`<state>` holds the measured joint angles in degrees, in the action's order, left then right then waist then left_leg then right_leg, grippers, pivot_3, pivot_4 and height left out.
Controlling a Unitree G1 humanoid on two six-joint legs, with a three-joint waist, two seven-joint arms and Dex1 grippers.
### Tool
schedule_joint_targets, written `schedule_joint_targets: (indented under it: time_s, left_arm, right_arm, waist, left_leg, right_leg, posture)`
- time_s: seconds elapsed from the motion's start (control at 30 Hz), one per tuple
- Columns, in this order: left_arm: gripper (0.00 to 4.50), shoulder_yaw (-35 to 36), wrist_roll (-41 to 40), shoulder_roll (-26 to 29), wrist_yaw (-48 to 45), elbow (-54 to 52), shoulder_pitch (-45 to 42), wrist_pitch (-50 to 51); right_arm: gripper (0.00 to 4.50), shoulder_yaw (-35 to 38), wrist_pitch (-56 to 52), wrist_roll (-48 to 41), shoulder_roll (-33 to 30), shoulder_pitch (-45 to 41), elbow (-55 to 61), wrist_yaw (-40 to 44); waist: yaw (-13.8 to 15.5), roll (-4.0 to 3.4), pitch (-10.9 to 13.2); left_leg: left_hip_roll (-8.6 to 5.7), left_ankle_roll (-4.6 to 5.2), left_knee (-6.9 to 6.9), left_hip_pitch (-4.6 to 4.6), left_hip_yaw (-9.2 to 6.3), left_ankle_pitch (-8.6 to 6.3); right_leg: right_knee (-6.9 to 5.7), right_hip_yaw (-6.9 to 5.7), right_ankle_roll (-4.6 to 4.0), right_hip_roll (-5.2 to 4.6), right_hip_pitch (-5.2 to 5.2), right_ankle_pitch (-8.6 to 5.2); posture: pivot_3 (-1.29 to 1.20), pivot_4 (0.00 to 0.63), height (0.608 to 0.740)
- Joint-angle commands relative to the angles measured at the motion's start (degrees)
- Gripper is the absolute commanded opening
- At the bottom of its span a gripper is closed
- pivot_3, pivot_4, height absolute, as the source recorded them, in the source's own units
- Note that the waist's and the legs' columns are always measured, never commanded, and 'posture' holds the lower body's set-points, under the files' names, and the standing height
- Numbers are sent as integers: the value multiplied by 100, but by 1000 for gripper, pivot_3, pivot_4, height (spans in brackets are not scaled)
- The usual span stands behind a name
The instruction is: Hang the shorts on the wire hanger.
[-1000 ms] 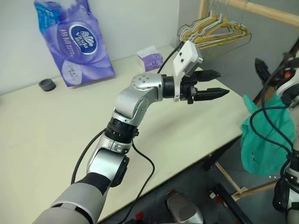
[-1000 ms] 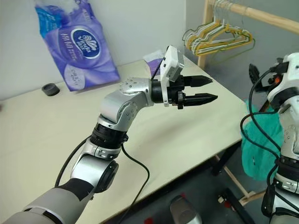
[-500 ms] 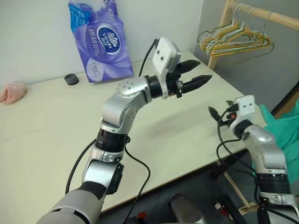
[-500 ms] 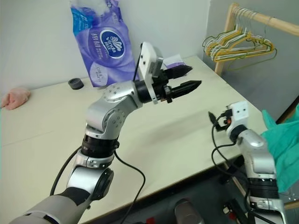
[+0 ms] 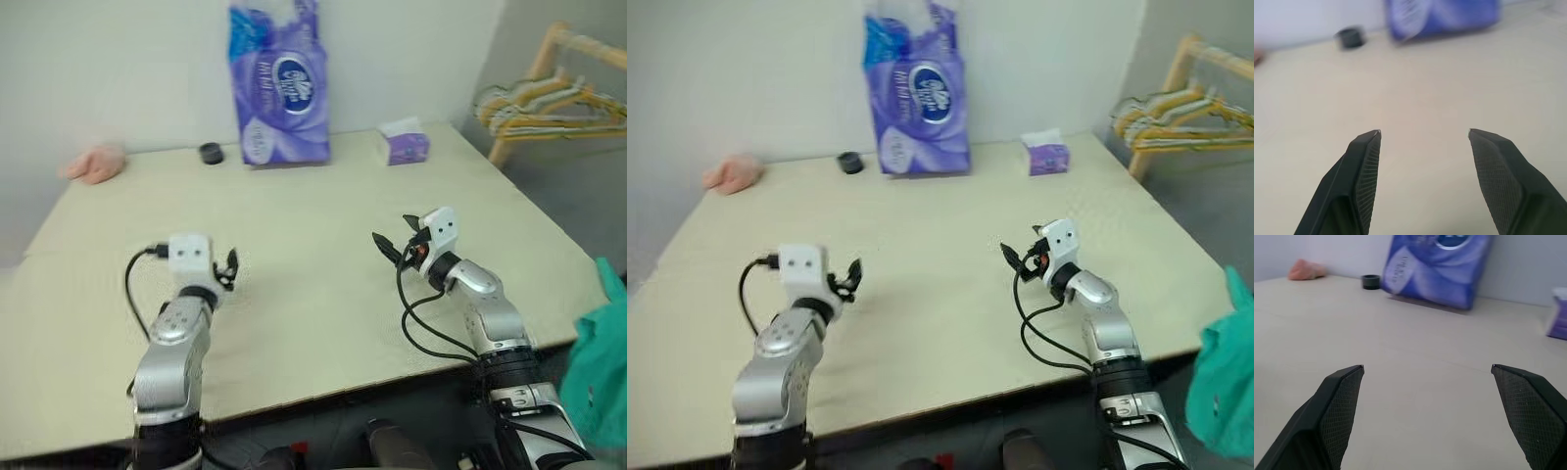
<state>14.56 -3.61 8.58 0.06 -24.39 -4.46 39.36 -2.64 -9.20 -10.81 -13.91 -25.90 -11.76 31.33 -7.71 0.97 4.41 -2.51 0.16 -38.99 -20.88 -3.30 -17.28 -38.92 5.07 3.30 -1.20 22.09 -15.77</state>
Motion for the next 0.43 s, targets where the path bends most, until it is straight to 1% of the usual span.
schedule_joint_targets:
  time_s: [0.03,0.07,0.17,0.37,0.43]
  left_arm:
    - [3002,225,-94,-223,235,-344,154,-99]
    - [3002,234,-104,-245,247,-347,194,-98]
    - [3002,175,-15,-206,268,-380,264,-110]
    - [3002,244,24,-179,394,-408,331,-129]
    - [3002,195,28,-90,309,-394,313,-184]
  right_arm:
    - [4450,-30,117,-56,107,-3,95,60]
    - [4450,-52,123,-48,160,11,97,43]
    - [4450,-92,110,-42,264,30,89,58]
    - [4450,-78,185,10,383,-107,-135,40]
    - [4450,-72,230,23,392,-158,-204,53]
  waist:
    - [190,11,-18]
    - [293,15,-25]
    - [445,27,-32]
    - [486,25,-32]
    - [490,25,-32]
  left_leg:
    - [0,-1,0,5,-2,1]
    - [0,-2,0,8,-2,1]
    - [0,-10,-2,10,-4,7]
    - [7,-23,1,11,-3,15]
    - [8,-23,2,11,-4,15]
  right_leg:
    - [0,-2,-4,0,0,2]
    - [1,-2,-5,1,-4,3]
    - [0,-5,-16,4,-3,9]
    - [-5,-7,-28,13,-5,16]
    - [-5,-9,-29,15,-5,17]
  posture:
    - [-34,24,740]
    - [-34,24,740]
    - [-22,31,740]
    - [-2,44,740]
    - [-2,45,740]
